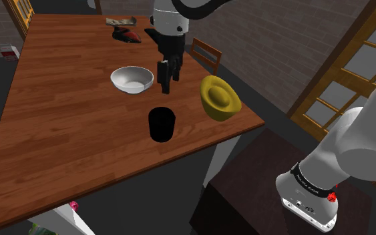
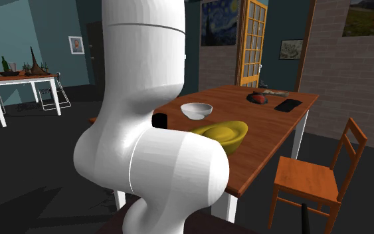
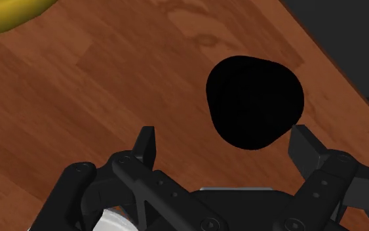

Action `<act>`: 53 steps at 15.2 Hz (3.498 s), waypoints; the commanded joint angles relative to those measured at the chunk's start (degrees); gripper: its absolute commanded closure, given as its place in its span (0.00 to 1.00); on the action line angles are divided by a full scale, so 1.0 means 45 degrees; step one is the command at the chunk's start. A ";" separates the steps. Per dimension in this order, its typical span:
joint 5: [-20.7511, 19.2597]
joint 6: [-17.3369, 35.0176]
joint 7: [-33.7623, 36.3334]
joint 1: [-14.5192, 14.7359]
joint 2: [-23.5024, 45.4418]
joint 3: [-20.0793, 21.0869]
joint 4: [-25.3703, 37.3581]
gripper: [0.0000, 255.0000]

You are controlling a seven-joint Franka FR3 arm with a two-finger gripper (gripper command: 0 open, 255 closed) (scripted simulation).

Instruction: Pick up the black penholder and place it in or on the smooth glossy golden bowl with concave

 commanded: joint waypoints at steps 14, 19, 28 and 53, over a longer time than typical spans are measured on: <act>0.0134 0.2934 0.0071 0.0093 0.1507 0.0004 -0.1127 0.00; 0.0135 0.2931 0.0071 0.0093 0.1506 0.0004 -0.1126 1.00; 0.0134 0.2934 0.0071 0.0093 0.1507 0.0004 -0.1127 1.00; 0.0424 -0.1107 0.0140 0.0008 0.0505 0.0061 0.1965 1.00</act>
